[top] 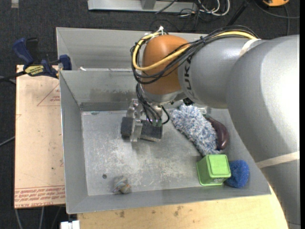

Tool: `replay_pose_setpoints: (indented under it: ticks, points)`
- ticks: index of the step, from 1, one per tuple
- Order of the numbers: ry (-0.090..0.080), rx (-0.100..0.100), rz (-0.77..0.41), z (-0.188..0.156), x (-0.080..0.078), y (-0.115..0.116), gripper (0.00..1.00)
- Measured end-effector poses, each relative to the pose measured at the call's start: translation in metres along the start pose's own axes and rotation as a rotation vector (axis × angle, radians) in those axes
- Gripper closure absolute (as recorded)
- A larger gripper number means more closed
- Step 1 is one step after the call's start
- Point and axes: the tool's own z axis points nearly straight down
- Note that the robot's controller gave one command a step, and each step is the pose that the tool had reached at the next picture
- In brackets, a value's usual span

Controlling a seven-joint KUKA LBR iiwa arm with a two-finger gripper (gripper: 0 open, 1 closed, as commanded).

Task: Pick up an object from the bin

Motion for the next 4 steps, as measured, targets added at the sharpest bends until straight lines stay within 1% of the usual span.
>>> replay_pose_setpoints:
  ticks: [1,2,3,4]
  points:
    - [-0.008,-0.004,-0.010,0.018,0.006,-0.025,0.00]
    - [-0.009,-0.011,0.081,0.023,0.011,-0.043,1.00]
    - [-0.009,-0.011,0.081,0.023,0.011,-0.043,1.00]
    - [0.006,0.001,0.086,-0.020,0.009,-0.048,1.00]
